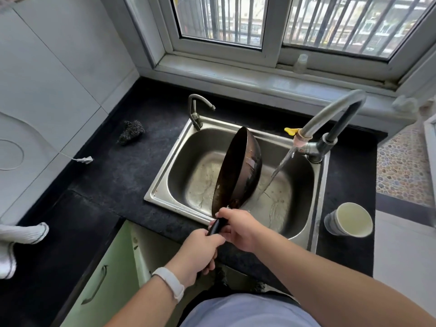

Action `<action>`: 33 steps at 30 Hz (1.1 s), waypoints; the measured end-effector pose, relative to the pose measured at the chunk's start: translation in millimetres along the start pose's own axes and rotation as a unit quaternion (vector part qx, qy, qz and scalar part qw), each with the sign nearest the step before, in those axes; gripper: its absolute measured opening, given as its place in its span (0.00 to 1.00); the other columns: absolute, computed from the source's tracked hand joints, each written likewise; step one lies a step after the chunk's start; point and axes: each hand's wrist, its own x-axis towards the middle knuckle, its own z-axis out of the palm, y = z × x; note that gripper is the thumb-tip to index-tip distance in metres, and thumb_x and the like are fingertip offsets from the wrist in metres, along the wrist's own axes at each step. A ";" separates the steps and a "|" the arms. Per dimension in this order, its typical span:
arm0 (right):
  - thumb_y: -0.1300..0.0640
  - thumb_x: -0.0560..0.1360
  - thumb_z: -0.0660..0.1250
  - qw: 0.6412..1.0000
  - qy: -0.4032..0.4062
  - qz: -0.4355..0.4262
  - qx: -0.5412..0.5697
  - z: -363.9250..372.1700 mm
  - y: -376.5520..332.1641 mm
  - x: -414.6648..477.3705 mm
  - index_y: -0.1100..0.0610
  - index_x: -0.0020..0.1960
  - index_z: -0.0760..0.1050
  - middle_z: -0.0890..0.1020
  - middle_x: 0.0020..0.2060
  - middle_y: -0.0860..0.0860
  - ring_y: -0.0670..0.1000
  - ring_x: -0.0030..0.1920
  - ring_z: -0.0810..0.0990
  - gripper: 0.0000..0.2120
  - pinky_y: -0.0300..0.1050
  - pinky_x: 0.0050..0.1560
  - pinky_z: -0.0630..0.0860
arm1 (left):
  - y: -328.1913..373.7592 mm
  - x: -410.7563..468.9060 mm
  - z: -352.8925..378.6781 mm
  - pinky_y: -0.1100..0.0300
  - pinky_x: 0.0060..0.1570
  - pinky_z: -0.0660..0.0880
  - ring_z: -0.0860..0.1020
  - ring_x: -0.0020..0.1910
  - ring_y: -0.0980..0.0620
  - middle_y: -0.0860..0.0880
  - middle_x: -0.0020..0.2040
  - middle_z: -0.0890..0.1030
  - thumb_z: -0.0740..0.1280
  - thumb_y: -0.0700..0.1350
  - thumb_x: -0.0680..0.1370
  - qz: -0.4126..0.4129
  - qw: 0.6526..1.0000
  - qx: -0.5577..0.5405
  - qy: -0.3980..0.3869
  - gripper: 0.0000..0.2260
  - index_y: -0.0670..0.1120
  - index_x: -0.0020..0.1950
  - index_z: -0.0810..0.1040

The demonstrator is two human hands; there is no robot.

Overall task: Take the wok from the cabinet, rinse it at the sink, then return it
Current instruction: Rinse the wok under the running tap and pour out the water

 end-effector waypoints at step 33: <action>0.66 0.77 0.66 0.999 0.023 0.040 -0.008 -6.6 40.8 5.4 0.61 0.49 0.71 0.78 0.40 0.58 0.55 0.38 0.81 0.04 0.49 0.39 0.82 | -53.1 1.4 -1.3 0.53 0.38 0.68 0.78 0.46 0.43 0.49 0.44 0.79 0.63 0.52 0.77 0.124 0.920 0.356 0.107 0.07 0.49 0.49 0.69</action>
